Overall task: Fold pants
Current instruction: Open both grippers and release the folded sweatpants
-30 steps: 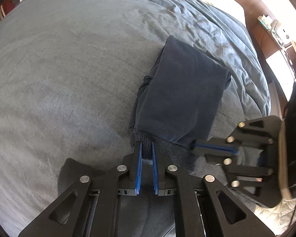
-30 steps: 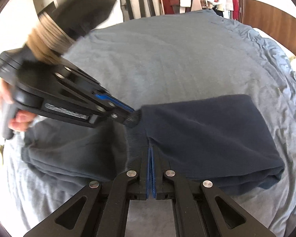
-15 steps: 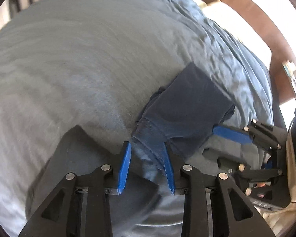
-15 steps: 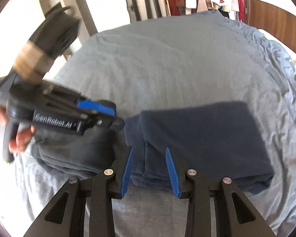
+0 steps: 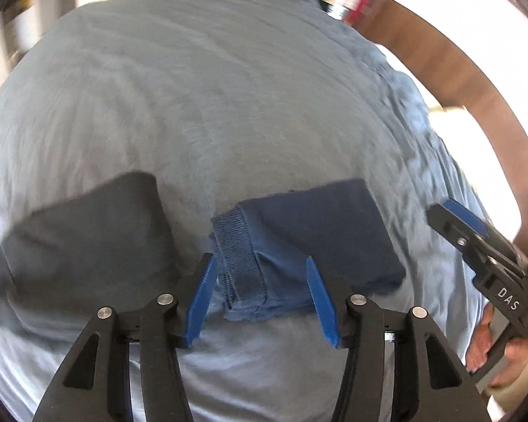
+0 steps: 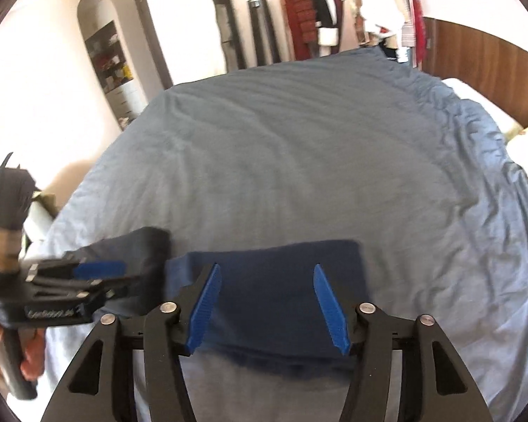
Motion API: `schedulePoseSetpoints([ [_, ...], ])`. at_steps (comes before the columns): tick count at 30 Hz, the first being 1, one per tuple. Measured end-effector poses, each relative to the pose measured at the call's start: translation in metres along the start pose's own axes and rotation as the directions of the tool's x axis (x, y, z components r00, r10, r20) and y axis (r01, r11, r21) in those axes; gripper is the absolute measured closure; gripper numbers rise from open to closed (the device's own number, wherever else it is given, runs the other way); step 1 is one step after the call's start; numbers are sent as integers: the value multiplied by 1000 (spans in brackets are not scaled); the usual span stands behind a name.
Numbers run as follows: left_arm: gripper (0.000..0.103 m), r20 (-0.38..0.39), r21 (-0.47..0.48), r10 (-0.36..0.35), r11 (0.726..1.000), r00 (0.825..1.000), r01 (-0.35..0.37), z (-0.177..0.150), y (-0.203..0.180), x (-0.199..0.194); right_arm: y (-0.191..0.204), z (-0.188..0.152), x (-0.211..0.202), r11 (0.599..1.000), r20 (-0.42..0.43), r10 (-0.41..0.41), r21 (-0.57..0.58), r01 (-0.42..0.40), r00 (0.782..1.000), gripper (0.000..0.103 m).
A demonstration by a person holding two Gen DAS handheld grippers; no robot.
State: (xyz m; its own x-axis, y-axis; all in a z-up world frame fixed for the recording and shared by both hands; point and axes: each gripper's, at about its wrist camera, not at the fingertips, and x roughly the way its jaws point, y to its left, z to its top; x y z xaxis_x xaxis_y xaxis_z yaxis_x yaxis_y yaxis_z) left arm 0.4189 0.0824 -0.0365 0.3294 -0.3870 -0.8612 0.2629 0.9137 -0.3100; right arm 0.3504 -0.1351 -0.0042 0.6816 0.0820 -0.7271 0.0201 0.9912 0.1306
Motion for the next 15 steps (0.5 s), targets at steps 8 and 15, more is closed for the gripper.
schedulePoseSetpoints([
  [8,48,-7,-162,60,985,998,-60,-12,8,44,-67,-7,39,987,-43,-98,124,103,994,38],
  [15,48,-54,-121,121,985,991,-127,-16,4,72,-106,-26,79,967,-152,-71,233,105,986,38],
])
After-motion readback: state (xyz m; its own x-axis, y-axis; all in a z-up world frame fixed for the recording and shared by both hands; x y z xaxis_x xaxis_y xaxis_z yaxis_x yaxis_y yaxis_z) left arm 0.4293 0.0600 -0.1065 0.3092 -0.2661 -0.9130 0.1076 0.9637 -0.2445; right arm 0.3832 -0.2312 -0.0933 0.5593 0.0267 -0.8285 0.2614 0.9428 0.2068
